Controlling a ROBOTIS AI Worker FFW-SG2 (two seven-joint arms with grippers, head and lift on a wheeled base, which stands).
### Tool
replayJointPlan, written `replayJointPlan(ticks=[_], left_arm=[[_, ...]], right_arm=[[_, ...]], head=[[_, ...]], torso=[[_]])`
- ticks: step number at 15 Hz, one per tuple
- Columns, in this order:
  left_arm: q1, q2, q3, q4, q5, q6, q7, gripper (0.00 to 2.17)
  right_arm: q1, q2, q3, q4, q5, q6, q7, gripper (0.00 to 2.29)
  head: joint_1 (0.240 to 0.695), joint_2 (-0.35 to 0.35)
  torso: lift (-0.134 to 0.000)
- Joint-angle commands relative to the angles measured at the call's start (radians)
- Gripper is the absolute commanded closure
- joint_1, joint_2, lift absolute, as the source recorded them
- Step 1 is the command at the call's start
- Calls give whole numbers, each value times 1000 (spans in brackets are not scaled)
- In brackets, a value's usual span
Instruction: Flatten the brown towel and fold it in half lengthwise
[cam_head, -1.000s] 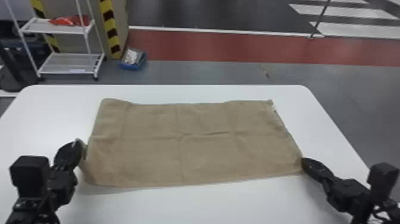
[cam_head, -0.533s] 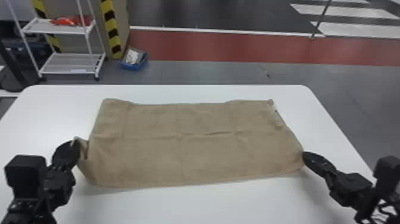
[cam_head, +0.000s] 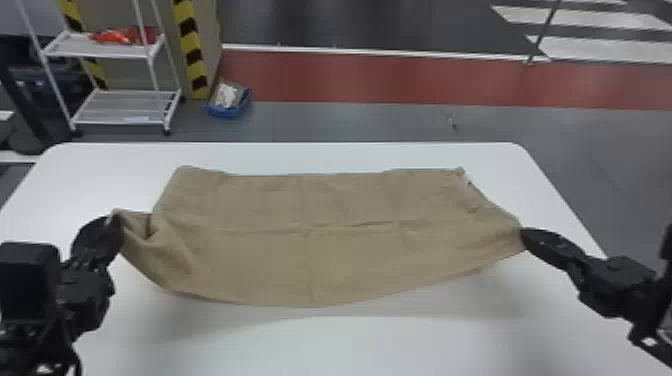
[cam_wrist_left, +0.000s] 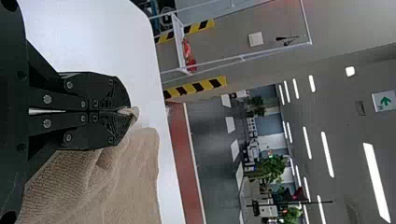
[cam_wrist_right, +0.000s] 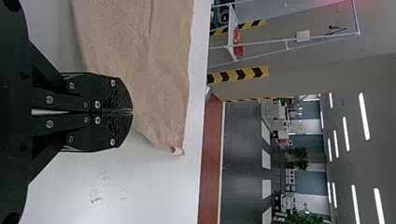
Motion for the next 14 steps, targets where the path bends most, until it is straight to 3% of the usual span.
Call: replayJointPlan(ticks=[1,3,5,9,14], left_arm=[[8,12,39,-73,1,94,1,1730],[2,15,62,-109,2,167,17,1730],[-7,19,64,-110,2,210,24,1730],[-6,17,39,-78,4,210,15,1730],[0,15,8,-72,-10,210,12,1730]], right_arm=[[-23,-41,-28,-27,-6,84,4,1683],[-56,-68,-36,-36,0,152,8,1679],[-89,-73,-23,-19,55,207,27,1679],[-103,-52,79,110,211,152,62,1666],[-111,-36,116,166,244,103,63,1585]], head=[[695,-79],[695,-78],[695,-73],[695,-65],[695,-63]], torso=[[-128],[-128],[-128],[-128],[-128]])
